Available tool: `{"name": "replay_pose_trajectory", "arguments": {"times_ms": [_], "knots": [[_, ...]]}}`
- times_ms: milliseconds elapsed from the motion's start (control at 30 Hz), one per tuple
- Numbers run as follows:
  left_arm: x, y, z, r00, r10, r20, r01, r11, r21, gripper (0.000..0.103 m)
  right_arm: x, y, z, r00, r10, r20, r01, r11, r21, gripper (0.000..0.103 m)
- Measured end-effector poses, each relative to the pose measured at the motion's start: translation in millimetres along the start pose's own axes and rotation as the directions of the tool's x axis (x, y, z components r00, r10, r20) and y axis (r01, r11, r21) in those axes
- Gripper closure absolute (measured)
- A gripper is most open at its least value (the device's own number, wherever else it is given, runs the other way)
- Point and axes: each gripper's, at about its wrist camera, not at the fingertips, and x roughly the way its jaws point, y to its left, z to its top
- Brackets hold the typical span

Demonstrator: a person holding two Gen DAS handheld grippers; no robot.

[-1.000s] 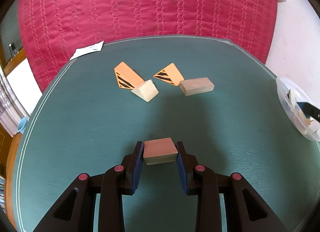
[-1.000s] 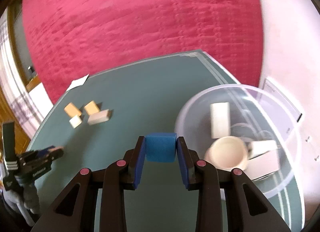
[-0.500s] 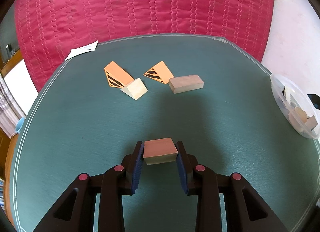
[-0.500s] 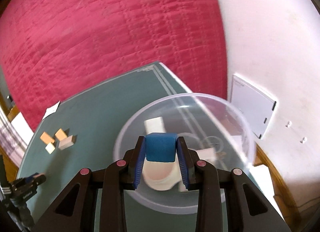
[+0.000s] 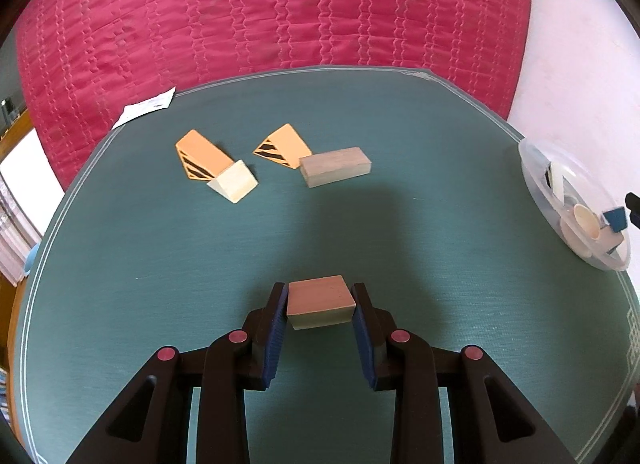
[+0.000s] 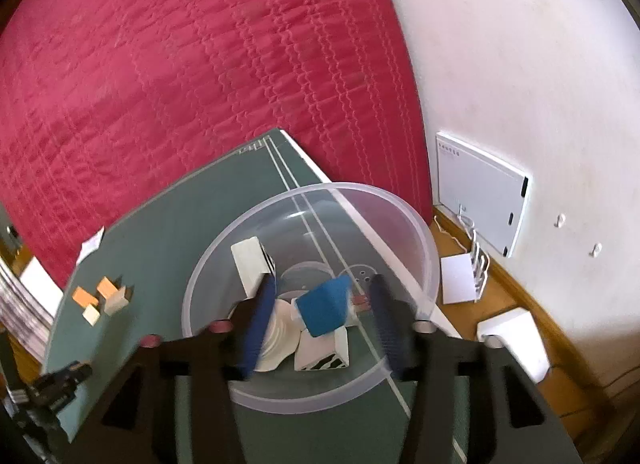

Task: Organize rigid objects
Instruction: 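Withdraw the right gripper up out of the basin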

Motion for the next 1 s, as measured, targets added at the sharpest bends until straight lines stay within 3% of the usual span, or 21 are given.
{"name": "replay_pose_trajectory", "arguments": {"times_ms": [567, 1000], "knots": [[-16.7, -58.6, 23.2, 0.997, -0.058, 0.056, 0.052, 0.993, 0.11, 0.07, -10.8, -12.2, 2.0, 0.999, -0.01, 0.05, 0.007, 0.998, 0.059, 0.046], [-7.3, -133.7, 58.7, 0.975, -0.21, 0.073, 0.188, 0.954, 0.231, 0.069, -23.6, 0.4, 1.2, 0.996, 0.01, 0.085, -0.012, 1.0, 0.023, 0.044]]}}
